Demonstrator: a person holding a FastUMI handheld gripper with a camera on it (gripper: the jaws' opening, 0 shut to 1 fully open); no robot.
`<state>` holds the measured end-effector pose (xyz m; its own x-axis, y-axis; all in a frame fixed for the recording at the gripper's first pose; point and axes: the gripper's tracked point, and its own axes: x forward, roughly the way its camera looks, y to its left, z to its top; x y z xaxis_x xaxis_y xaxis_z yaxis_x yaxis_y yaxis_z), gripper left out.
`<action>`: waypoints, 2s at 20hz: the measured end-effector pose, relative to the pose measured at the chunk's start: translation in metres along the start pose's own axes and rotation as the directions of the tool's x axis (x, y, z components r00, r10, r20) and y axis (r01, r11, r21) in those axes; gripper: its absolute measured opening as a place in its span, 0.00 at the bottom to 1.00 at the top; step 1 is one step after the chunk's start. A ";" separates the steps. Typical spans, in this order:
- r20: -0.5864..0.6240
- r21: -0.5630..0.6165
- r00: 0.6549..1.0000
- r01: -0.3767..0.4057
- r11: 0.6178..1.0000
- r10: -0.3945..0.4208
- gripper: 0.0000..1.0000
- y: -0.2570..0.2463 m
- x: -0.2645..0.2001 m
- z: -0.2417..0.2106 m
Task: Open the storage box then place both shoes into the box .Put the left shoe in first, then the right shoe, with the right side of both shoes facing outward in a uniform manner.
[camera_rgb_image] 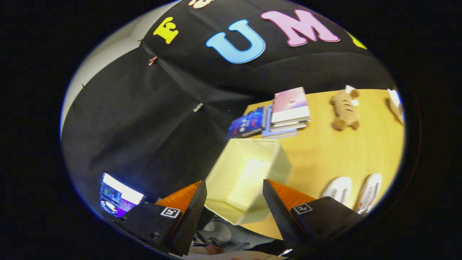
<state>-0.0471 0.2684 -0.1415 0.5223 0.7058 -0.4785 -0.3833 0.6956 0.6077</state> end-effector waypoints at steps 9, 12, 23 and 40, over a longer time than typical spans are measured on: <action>-0.129 -0.151 0.892 0.415 0.897 -0.434 0.89 -0.179 -0.034 -0.128; -0.128 -0.190 0.865 0.458 0.868 -0.485 0.79 -0.209 -0.022 -0.140; -0.064 -0.156 0.795 0.589 0.793 -0.603 0.12 -0.260 0.023 -0.119; -0.060 0.194 0.913 0.407 0.893 -0.404 0.06 -0.060 -0.016 0.040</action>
<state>-0.0017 0.2100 -0.1456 0.5859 0.3718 -0.7201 0.0180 0.8824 0.4702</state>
